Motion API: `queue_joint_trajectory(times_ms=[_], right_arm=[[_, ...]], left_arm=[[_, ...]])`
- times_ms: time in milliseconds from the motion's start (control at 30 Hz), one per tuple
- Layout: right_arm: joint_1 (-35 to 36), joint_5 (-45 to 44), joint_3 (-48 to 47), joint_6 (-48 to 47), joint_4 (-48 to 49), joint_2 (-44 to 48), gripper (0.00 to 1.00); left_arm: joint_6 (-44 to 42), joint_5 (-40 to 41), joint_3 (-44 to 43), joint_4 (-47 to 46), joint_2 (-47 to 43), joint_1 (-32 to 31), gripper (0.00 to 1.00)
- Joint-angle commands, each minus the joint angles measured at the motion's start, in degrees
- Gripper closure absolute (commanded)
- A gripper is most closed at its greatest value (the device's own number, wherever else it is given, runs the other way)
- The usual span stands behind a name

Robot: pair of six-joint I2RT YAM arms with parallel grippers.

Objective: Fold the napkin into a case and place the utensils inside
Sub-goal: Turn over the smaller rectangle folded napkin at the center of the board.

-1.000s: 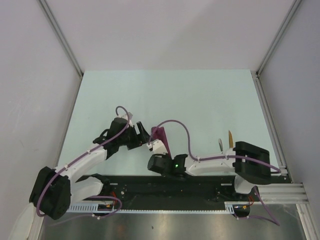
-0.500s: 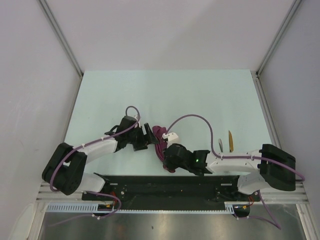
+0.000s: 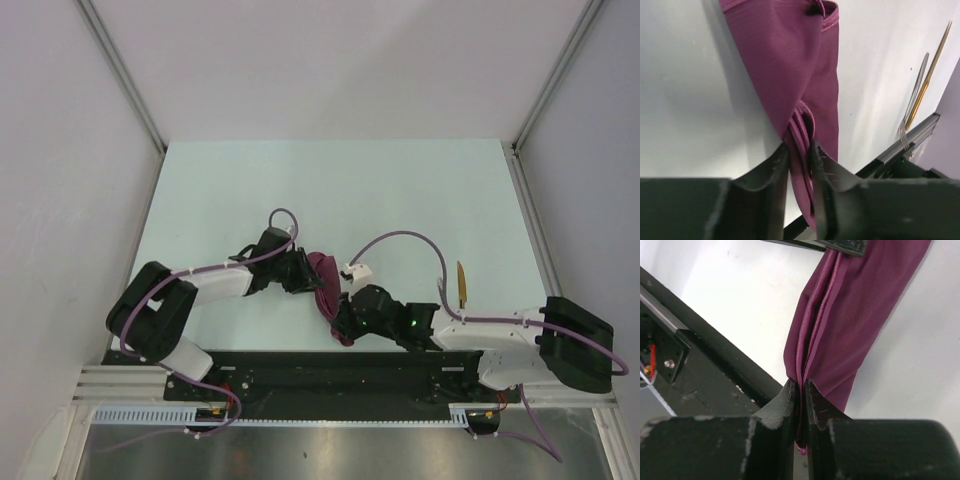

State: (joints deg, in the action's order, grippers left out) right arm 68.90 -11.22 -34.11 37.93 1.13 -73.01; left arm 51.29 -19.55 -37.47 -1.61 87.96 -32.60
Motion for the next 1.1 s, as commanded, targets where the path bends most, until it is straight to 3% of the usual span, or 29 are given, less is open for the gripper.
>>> queue_joint_trajectory(times_ms=[0, 133, 200, 500, 867, 1067], right_arm=[[-2.4, 4.2, 5.0, 2.8, 7.5, 5.0, 1.00], [-5.5, 10.6, 10.3, 5.3, 13.1, 6.8, 1.00], [-8.5, 18.0, 13.4, 7.0, 20.0, 7.4, 1.00], [-18.4, 36.3, 24.7, 17.3, 46.3, 1.4, 1.00], [-19.9, 45.1, 16.5, 15.5, 46.4, -10.0, 0.98], [-19.0, 46.6, 9.1, 16.6, 48.8, -19.9, 0.83]], left_arm=[[-1.3, 5.3, -4.1, 3.1, -2.4, -1.2, 0.80], [-3.7, 10.8, -11.0, 9.8, -1.7, -4.0, 0.94], [-4.3, 14.9, -15.4, 13.8, -0.2, -5.4, 1.00], [-5.9, 32.7, -38.5, 35.3, 11.3, -13.4, 1.00], [-10.0, 45.0, -39.1, 44.7, 8.6, -13.4, 1.00], [-13.5, 47.3, -37.8, 46.6, 6.3, -11.2, 1.00]])
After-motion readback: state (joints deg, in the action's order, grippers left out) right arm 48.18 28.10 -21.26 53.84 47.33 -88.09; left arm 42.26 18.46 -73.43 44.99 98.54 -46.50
